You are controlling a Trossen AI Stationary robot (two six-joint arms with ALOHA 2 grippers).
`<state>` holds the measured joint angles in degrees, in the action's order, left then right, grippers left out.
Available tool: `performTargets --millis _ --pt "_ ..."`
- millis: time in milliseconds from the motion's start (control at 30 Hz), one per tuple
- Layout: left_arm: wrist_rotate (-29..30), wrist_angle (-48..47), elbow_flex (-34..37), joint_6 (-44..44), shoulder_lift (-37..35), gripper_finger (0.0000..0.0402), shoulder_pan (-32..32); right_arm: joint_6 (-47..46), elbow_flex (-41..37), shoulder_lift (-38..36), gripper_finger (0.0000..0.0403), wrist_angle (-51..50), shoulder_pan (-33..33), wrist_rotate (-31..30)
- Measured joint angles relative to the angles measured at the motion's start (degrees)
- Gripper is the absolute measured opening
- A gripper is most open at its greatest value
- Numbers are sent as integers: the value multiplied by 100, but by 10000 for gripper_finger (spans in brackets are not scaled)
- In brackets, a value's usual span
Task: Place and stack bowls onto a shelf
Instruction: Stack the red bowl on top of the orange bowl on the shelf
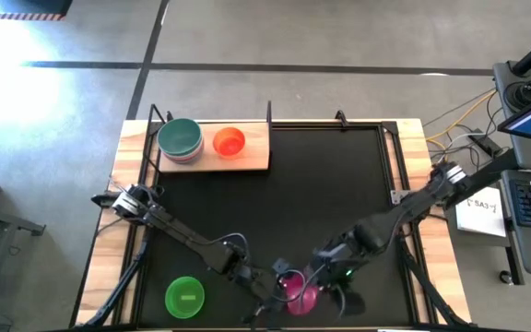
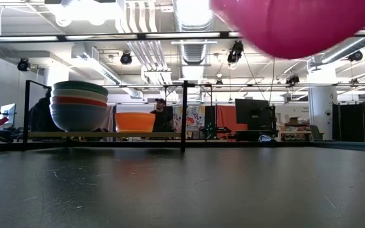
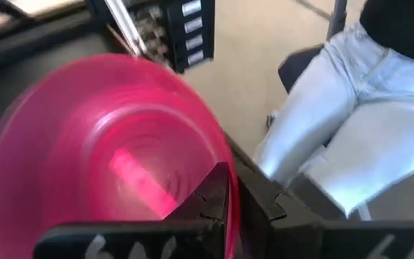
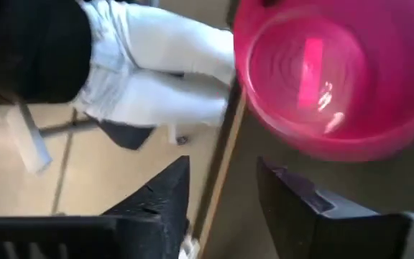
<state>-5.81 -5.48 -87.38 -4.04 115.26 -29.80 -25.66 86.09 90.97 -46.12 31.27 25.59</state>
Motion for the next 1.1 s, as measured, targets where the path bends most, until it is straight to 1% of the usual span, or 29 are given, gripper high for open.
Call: performTargets --millis 133,267,367,533,667,800,967,1100 --pt "-13 -435 -130 1 0 0 118 112 -1 -434 170 -652 -324 -22" --pt "116 -1184 -402 -142 0 0 282 609 -1 -824 183 -1171 -601 -328" --pt "476 -1904 -729 -117 0 0 445 1036 -1 -1048 187 -1561 -791 -798" --pt "1355 -3431 -1417 636 0 0 852 1415 -7 -1284 187 -2221 -1147 -1752" --pt "1860 -4618 -1804 947 -6 0 1184 1693 -12 -1380 187 -2355 -1395 -2125" --pt "2151 -5494 -1827 995 -26 0 1551 2008 -25 -1430 187 -2394 -1568 -2177" --pt "2271 -5792 -1562 1068 -226 0 2106 2122 -133 -1485 187 -2422 -1741 -2175" --pt "2387 -5936 -1370 1092 -468 0 2428 2121 -299 -1492 187 -2393 -1782 -2170"
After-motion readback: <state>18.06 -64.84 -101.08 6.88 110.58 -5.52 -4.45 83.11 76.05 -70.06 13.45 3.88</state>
